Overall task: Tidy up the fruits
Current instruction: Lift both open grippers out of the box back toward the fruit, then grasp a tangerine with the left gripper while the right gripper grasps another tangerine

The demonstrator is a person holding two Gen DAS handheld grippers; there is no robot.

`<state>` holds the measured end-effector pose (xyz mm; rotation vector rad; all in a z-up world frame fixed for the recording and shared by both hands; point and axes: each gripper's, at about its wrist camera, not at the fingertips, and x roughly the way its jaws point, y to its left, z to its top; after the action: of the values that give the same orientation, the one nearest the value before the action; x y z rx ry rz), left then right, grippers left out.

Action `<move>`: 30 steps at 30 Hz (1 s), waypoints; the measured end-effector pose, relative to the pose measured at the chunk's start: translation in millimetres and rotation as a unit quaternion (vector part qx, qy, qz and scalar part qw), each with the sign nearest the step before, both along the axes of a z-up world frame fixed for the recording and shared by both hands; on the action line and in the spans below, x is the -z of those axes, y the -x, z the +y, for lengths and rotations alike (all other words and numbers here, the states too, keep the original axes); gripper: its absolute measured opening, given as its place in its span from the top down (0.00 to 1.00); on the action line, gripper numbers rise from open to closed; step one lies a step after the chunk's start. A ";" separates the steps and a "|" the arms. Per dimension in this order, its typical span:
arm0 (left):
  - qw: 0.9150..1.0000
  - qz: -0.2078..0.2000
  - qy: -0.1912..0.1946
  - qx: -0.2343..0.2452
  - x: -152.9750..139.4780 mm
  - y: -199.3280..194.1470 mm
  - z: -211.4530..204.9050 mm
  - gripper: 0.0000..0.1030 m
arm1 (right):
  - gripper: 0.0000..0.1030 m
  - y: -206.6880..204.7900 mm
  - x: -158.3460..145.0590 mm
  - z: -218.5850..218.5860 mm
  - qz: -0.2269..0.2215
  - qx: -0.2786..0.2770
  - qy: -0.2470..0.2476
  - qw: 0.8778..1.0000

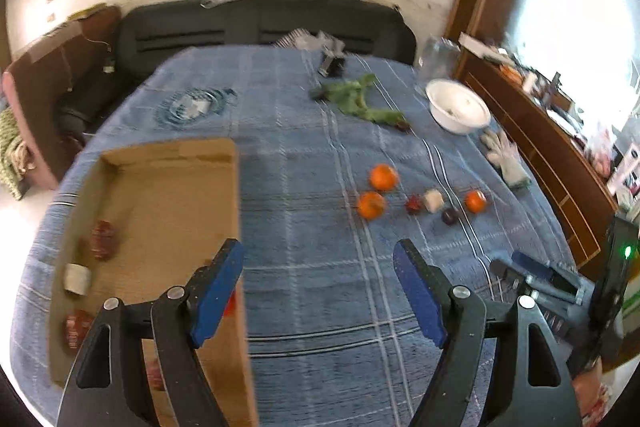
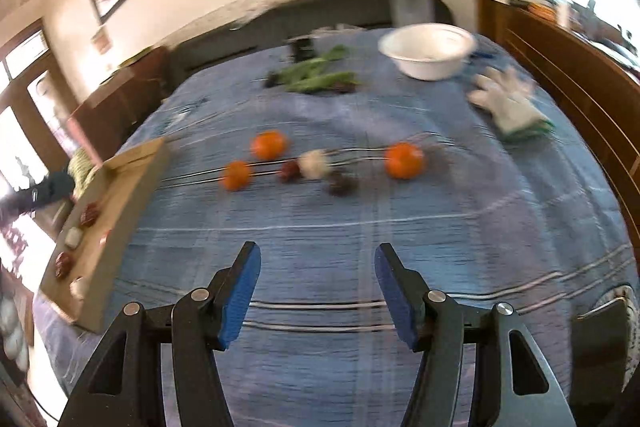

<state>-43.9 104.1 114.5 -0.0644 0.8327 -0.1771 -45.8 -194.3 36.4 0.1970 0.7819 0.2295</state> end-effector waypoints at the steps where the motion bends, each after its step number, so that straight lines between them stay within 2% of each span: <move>1: 1.000 0.005 -0.001 0.005 5.2 -3.2 -5.5 0.26 | 0.38 -3.0 0.6 -6.2 0.001 0.007 0.000 1.000; 9: 0.999 0.045 0.001 0.017 43.6 -33.7 -34.1 0.26 | 0.38 -43.9 3.8 -34.1 0.005 0.045 0.016 0.999; 17: 0.999 0.043 0.005 0.012 68.8 -73.8 -49.0 0.26 | 0.38 -100.8 15.3 -51.1 0.032 0.085 -0.013 0.996; 23: 0.999 0.043 0.014 0.016 86.4 -102.8 -59.7 0.28 | 0.38 -115.4 28.4 -49.5 0.038 0.079 -0.018 0.996; 26: 0.999 0.041 0.014 0.024 92.4 -109.9 -65.2 0.37 | 0.38 -117.1 31.8 -48.0 0.037 0.076 -0.012 0.996; 28: 0.999 0.042 0.015 0.029 96.6 -112.1 -67.2 0.51 | 0.38 -118.0 31.9 -46.2 0.034 0.072 -0.011 0.997; 30: 0.999 0.035 0.008 0.038 99.3 -111.7 -69.2 0.55 | 0.38 -119.5 32.0 -44.9 0.033 0.071 -0.007 0.997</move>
<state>67.8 35.0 15.2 -0.0548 0.9042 -0.2552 73.7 -239.2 4.3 0.2728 0.8292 0.0937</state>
